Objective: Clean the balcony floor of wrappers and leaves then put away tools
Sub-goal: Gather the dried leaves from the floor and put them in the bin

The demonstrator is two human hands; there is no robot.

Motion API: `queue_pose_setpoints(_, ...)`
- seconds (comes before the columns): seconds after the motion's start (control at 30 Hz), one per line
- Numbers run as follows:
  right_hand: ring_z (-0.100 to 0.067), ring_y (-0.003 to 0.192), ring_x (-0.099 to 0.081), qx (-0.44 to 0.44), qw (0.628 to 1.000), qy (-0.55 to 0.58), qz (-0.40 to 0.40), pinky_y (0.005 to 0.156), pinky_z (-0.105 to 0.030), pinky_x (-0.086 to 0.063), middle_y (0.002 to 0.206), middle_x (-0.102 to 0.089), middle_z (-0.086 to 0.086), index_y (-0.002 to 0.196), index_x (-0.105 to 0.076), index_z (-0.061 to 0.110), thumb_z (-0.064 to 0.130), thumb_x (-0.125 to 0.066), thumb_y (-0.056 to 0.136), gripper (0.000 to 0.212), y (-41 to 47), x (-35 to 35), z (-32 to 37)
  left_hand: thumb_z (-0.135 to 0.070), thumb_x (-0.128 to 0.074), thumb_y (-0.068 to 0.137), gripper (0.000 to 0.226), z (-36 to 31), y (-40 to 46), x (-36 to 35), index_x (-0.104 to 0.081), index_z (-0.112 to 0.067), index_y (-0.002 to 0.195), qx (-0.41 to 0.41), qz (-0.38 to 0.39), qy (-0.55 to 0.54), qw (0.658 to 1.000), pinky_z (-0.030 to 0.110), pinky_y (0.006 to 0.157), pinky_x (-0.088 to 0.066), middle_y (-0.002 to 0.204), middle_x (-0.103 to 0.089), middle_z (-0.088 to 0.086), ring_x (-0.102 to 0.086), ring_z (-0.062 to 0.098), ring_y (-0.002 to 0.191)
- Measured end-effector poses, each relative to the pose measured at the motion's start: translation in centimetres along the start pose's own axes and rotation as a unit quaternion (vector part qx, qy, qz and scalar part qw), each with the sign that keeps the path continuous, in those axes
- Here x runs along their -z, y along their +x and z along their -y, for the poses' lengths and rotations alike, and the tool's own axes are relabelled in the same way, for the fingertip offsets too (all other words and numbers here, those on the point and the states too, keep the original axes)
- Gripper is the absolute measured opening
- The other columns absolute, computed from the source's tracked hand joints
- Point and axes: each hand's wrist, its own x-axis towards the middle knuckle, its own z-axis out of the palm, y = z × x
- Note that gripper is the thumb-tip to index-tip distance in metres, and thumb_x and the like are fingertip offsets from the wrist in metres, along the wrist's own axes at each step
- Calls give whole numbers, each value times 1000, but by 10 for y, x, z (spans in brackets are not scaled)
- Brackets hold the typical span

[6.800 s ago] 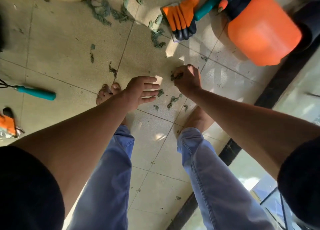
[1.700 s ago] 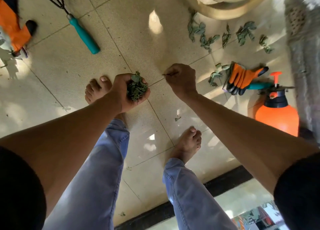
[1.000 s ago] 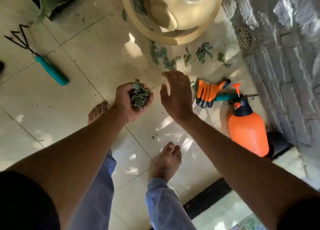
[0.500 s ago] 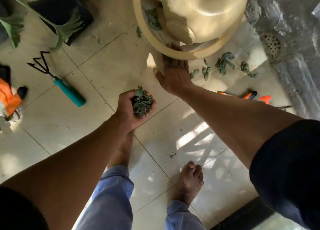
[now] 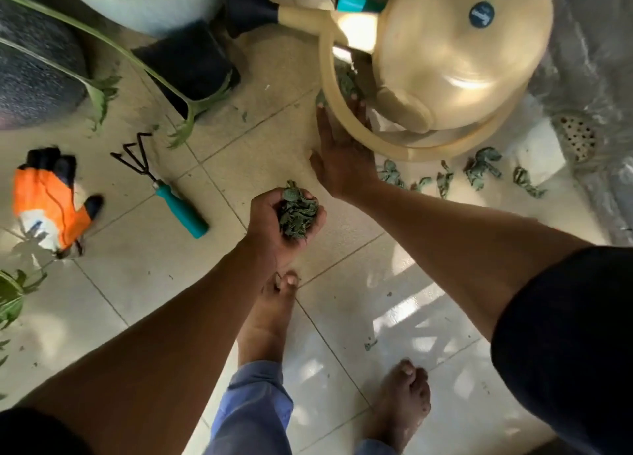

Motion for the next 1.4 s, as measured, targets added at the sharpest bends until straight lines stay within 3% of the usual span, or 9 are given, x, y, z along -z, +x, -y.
queue_pose_setpoints(0.13, -54, 153, -2, -15, 999, -13, -46, 123, -62, -9, 165, -3, -35, 164, -9, 14, 52, -32, 100, 78, 35, 5, 11, -15, -46, 93, 24, -20, 4, 0, -62, -3, 79, -4, 8, 11, 1000, 34, 65, -62, 82, -61, 12, -64, 29, 71)
queue_pose_setpoints(0.3, -46, 152, -14, -174, 980, 78, -53, 123, -53, -17, 167, -6, -26, 163, -10, 12, 54, -41, 99, 82, 66, 15, 19, -15, -47, 92, 20, -39, 10, 4, -61, -4, 82, -7, 18, 19, 1000, 35, 67, -62, 86, -60, 12, -63, 28, 76)
queue_pose_setpoints(0.53, -45, 150, -18, -228, 964, 121, -63, 116, -58, -21, 169, -8, -20, 162, -17, 29, 65, -42, 92, 83, 111, 15, 5, -16, -46, 93, 31, -53, 12, 10, -64, -3, 71, -1, 17, 75, 997, 34, 83, -55, 75, -63, 13, -68, 27, 65)
queue_pose_setpoints(0.6, -45, 151, -15, -230, 964, 124, -57, 118, -59, -19, 168, -8, -20, 163, -16, 25, 61, -40, 94, 81, 108, 16, 4, -16, -46, 93, 31, -54, 11, 11, -64, -3, 71, 2, 21, 73, 997, 34, 77, -58, 75, -63, 13, -68, 28, 66)
queue_pose_setpoints(0.77, -47, 153, -16, -80, 993, 81, -22, 123, -61, -23, 167, -13, -25, 161, -15, 5, 34, -28, 102, 67, 69, 13, 4, -16, -46, 94, 26, -48, 1, 16, -62, -3, 77, 0, 13, 67, 998, 32, 57, -58, 82, -61, 13, -63, 29, 76)
queue_pose_setpoints(0.93, -39, 156, -13, 56, 996, 63, -19, 126, -51, -22, 168, -14, -24, 160, -17, -1, 17, -47, 103, 67, 0, 0, 10, -14, -46, 94, 30, -35, -19, 21, -65, -4, 72, -7, 0, 48, 999, 35, 60, -59, 78, -63, 12, -64, 27, 74)
queue_pose_setpoints(1.07, -38, 156, -12, 95, 995, 40, 12, 128, -50, -13, 168, -14, -22, 161, -18, 1, 18, -52, 102, 70, -71, -7, 3, -14, -47, 93, 25, -19, -33, 28, -64, -5, 78, -11, -10, 26, 1000, 37, 69, -60, 77, -65, 10, -67, 25, 71)
queue_pose_setpoints(1.2, -40, 154, -20, 104, 993, 23, 51, 125, -55, -21, 165, -24, -23, 159, -29, 7, 26, -54, 99, 68, -119, 0, 3, -14, -48, 91, 19, -9, -43, 36, -62, -7, 80, -17, -14, -38, 999, 36, 69, -61, 80, -63, 9, -64, 25, 77)
queue_pose_setpoints(1.4, -41, 154, -19, 166, 984, 28, 56, 124, -58, -22, 167, -18, -21, 161, -26, 14, 33, -51, 100, 68, -65, 16, 39, -16, -53, 87, 17, -20, -41, 41, -64, -6, 81, -45, -25, -106, 993, 35, 70, -62, 81, -65, 11, -65, 27, 78)
